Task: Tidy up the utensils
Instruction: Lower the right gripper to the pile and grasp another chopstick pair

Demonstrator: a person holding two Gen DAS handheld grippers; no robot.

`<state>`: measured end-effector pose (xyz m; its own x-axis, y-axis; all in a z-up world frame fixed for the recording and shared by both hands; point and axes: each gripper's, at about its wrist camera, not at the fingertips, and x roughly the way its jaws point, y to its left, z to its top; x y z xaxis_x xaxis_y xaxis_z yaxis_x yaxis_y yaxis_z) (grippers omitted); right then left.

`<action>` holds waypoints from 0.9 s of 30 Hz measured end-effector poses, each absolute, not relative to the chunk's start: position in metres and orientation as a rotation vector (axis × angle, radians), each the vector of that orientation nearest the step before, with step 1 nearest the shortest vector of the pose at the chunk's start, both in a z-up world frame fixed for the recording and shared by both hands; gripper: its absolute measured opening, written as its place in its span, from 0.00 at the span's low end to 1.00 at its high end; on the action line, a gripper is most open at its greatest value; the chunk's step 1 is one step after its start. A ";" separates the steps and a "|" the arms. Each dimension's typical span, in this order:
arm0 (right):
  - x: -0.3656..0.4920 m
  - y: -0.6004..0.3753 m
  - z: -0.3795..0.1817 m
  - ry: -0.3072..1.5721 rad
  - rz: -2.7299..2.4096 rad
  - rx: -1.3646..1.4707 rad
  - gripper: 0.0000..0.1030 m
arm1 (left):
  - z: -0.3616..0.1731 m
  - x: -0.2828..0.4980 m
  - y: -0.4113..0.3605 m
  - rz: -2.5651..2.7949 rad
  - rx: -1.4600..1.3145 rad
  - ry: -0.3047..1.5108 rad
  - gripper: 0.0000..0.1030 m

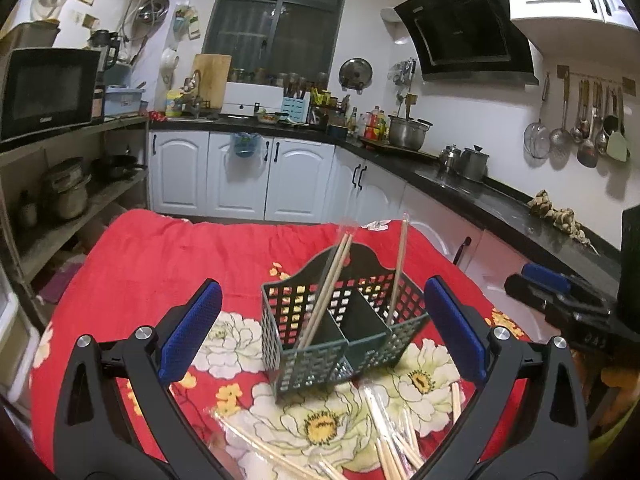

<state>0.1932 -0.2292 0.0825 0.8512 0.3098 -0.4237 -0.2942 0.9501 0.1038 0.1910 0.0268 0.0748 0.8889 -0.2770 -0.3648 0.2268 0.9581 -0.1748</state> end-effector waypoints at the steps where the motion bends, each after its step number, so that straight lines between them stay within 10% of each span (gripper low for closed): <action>1: 0.190 -0.230 0.081 0.456 0.322 0.038 0.72 | 0.074 0.188 0.026 -0.263 -0.131 0.397 0.90; 27: 0.163 -0.242 0.008 0.657 0.333 -0.052 0.72 | -0.009 0.168 0.009 -0.296 -0.087 0.664 0.90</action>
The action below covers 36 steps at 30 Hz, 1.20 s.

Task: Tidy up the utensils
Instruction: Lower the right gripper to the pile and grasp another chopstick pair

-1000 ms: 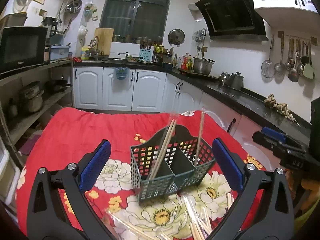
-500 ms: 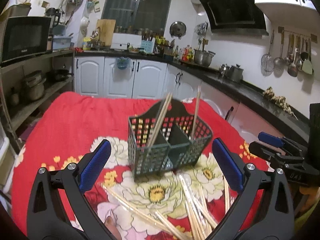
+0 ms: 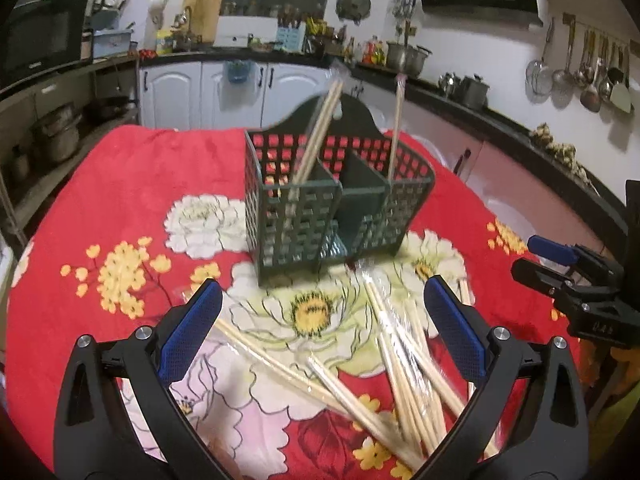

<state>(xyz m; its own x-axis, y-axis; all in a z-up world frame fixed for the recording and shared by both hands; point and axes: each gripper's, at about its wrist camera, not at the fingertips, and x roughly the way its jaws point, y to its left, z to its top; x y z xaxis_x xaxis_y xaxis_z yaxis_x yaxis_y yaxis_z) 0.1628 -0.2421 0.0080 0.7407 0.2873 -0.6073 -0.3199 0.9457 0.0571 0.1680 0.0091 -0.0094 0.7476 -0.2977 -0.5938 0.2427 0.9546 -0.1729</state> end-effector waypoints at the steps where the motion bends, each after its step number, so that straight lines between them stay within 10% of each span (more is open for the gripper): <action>1: 0.163 -0.245 0.004 0.672 0.334 -0.053 0.72 | -0.012 0.169 0.008 -0.304 -0.091 0.678 0.90; 11: 0.175 -0.261 -0.030 0.795 0.319 -0.029 0.66 | -0.045 0.187 0.013 -0.365 -0.164 0.833 0.89; 36: 0.227 -0.278 -0.072 0.993 0.290 0.124 0.49 | -0.078 0.211 0.020 -0.435 -0.251 0.999 0.45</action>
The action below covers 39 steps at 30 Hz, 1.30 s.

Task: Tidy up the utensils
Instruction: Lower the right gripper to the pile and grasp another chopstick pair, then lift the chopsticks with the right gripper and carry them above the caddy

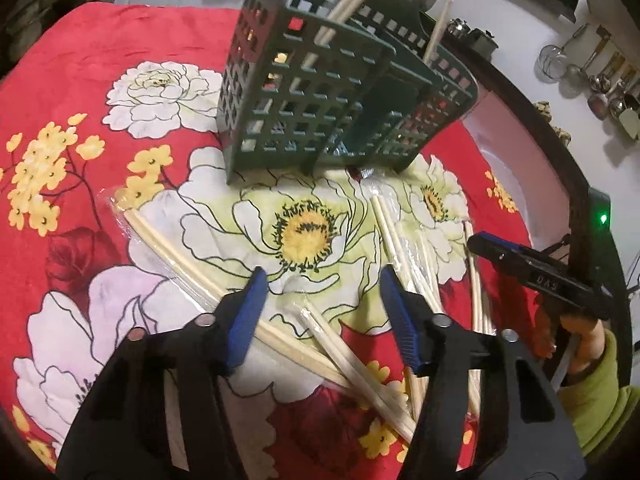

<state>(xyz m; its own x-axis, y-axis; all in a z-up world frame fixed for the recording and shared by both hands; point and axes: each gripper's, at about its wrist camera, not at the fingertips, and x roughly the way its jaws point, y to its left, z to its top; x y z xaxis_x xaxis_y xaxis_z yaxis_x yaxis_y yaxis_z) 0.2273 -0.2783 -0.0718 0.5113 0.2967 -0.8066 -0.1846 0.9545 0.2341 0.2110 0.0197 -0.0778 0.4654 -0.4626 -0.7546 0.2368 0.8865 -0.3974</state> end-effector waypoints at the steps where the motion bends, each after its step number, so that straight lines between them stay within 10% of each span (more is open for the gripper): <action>1: 0.228 -0.278 -0.073 0.994 0.291 0.128 0.49 | -0.079 0.211 0.018 -0.431 -0.243 0.998 0.39; 11: 0.235 -0.276 -0.074 1.005 0.284 0.159 0.22 | -0.083 0.207 0.007 -0.414 -0.142 0.998 0.04; 39: 0.209 -0.278 0.059 0.634 0.463 0.274 0.06 | 0.057 0.212 -0.022 -0.579 -0.119 0.656 0.02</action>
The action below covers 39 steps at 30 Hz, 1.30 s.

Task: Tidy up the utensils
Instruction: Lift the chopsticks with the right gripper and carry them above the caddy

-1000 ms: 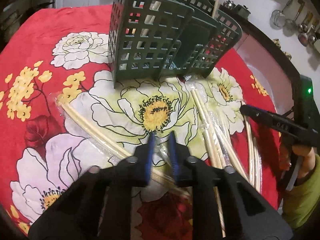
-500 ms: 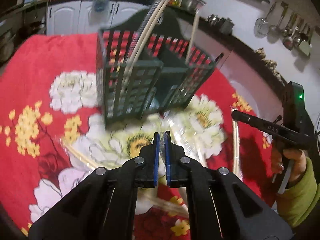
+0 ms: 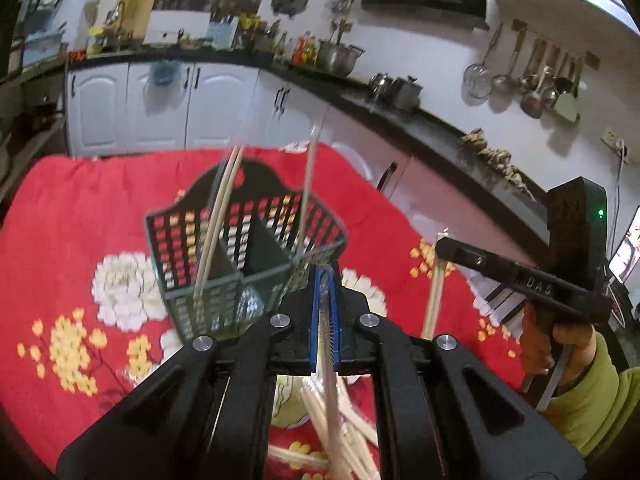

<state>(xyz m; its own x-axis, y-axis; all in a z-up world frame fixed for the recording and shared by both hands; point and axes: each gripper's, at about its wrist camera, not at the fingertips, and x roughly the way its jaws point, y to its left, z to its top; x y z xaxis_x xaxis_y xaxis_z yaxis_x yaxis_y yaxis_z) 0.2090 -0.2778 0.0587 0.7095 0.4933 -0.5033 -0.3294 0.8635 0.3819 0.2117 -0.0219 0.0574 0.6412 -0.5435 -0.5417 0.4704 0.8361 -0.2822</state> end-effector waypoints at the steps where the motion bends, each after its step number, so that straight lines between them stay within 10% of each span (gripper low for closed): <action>1: 0.207 -0.276 0.063 0.620 0.466 0.268 0.06 | 0.062 0.211 -0.024 -0.582 -0.115 0.645 0.02; 39: 0.230 -0.259 0.185 0.214 0.416 0.187 0.06 | 0.202 0.255 -0.047 -0.529 -0.056 0.318 0.02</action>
<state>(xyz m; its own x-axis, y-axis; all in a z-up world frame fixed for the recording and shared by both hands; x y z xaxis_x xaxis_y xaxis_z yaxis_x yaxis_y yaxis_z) 0.2305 -0.2587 0.1848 0.8928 0.4184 -0.1668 -0.3792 0.8980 0.2229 0.2550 -0.0473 0.2024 0.8156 -0.5044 -0.2835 0.4870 0.8630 -0.1343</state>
